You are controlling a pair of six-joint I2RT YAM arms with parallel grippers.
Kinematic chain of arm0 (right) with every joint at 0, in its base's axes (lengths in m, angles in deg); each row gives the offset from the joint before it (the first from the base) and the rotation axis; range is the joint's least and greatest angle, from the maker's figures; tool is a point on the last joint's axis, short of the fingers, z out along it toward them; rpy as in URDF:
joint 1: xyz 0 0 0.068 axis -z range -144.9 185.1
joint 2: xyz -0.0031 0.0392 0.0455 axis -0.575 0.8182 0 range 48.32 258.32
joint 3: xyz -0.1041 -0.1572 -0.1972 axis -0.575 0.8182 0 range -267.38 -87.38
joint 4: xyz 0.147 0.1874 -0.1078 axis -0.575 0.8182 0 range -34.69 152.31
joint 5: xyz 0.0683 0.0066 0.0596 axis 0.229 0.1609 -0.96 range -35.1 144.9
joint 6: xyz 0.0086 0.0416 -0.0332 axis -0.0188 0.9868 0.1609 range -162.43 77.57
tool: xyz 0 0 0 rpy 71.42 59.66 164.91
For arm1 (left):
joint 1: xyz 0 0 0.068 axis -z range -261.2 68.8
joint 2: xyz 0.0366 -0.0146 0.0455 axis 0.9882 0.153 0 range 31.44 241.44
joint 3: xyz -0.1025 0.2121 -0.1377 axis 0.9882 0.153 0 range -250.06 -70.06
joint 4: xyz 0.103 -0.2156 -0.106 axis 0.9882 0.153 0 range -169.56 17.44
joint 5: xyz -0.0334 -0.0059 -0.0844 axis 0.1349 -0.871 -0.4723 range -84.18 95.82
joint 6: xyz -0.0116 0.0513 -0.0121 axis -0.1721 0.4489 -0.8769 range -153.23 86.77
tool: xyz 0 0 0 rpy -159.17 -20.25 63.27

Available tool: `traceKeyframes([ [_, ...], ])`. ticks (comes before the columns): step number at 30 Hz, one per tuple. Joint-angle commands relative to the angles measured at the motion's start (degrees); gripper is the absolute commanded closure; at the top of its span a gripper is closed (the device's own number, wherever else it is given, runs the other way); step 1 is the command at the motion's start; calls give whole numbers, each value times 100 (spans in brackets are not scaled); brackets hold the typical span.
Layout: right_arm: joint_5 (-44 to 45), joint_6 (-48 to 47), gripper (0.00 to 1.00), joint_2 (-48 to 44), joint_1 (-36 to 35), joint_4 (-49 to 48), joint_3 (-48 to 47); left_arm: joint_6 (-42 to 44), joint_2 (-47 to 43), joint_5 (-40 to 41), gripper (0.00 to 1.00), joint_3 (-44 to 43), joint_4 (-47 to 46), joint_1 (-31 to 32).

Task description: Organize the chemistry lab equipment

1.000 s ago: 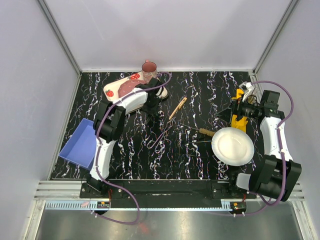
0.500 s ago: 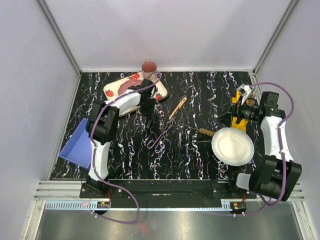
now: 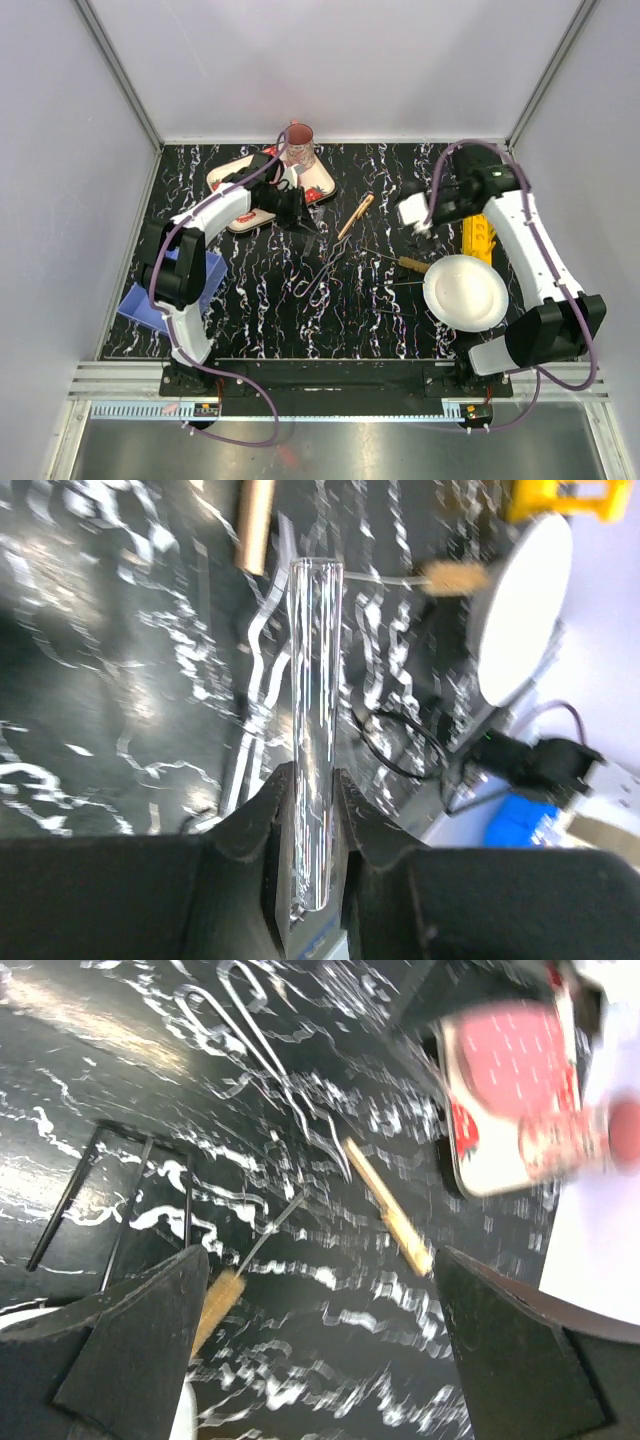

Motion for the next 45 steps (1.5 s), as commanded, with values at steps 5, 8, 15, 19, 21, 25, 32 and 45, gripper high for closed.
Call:
traceKeyframes([
  [5,2034,-2433,0,-621,-2785,62,307,-439,-664,-1776,88,553,-258,220],
  [8,2447,-1976,0,-323,-3796,-168,150,-492,-813,-1794,88,614,-258,413],
  [15,3449,-1150,9,-32,-5011,-1275,798,-861,-1112,-1768,88,975,-644,616],
  [19,3819,-816,13,205,-5187,-1926,1002,-993,-1236,-1697,88,1211,-811,730],
  [21,3960,-614,16,380,-5205,-1979,914,-1072,-1288,-1654,88,1300,-925,774],
  [25,4101,-490,17,487,-5222,-2304,913,-1186,-1315,-1601,88,1467,-1040,862],
  [32,4600,-349,30,741,-5275,-2665,1230,-1476,-1491,-1531,88,1660,-1304,950],
  [45,5112,-209,78,777,-5284,-3350,1590,-1784,-1719,-1372,87,2091,-1717,950],
])
